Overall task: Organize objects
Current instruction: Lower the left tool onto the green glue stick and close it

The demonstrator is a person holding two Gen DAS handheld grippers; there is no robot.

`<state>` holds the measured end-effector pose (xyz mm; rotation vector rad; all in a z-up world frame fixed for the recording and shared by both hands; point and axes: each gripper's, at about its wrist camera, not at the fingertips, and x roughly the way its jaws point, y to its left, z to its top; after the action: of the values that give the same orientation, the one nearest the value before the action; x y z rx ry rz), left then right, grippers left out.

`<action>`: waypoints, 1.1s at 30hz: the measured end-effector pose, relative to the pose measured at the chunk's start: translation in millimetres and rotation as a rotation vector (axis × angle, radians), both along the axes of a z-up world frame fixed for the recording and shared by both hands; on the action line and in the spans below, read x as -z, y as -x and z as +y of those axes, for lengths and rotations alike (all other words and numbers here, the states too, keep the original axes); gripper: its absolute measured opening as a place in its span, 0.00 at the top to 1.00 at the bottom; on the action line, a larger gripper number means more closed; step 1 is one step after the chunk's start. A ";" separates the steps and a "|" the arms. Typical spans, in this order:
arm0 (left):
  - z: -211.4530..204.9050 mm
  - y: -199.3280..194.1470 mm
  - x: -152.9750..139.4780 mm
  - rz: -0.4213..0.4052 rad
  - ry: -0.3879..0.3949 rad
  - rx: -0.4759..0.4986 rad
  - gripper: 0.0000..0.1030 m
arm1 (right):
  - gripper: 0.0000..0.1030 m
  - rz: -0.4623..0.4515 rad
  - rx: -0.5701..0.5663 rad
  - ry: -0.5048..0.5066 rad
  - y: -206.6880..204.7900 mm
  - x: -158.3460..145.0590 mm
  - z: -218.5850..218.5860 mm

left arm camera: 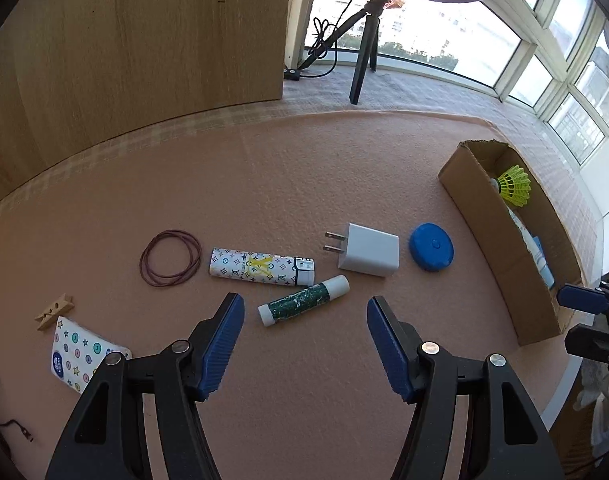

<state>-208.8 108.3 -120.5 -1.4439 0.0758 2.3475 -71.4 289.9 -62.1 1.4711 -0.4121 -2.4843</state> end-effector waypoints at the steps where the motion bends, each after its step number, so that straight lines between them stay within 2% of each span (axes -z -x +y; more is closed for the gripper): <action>1: -0.8 1.5 4.2 -0.004 0.008 0.007 0.35 | 0.41 -0.013 -0.006 0.001 -1.3 5.8 -6.0; 7: 4.5 13.6 26.4 -0.036 0.043 0.069 0.35 | 0.41 -0.081 -0.028 0.010 -8.0 33.4 -27.9; 13: 10.6 20.5 37.6 -0.057 0.051 0.110 0.35 | 0.41 -0.099 -0.020 0.003 -12.3 39.5 -27.7; 19: 14.2 24.4 47.8 -0.091 0.020 0.111 0.35 | 0.41 -0.113 -0.004 0.007 -13.6 43.7 -21.6; 24: 21.9 14.0 48.6 -0.117 -0.001 0.154 0.40 | 0.41 -0.124 -0.004 0.006 -11.9 47.5 -20.4; 31: 38.0 12.7 43.2 -0.081 0.048 0.168 0.41 | 0.41 -0.135 -0.012 -0.005 -9.4 54.0 -24.5; 33: 44.1 16.5 46.8 -0.087 0.063 0.175 0.46 | 0.41 -0.140 -0.031 -0.005 -9.9 55.6 -27.6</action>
<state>-225.3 152.4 -167.3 -1.5028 0.2437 2.1572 -61.5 262.3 -117.7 1.6463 -0.4042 -2.3688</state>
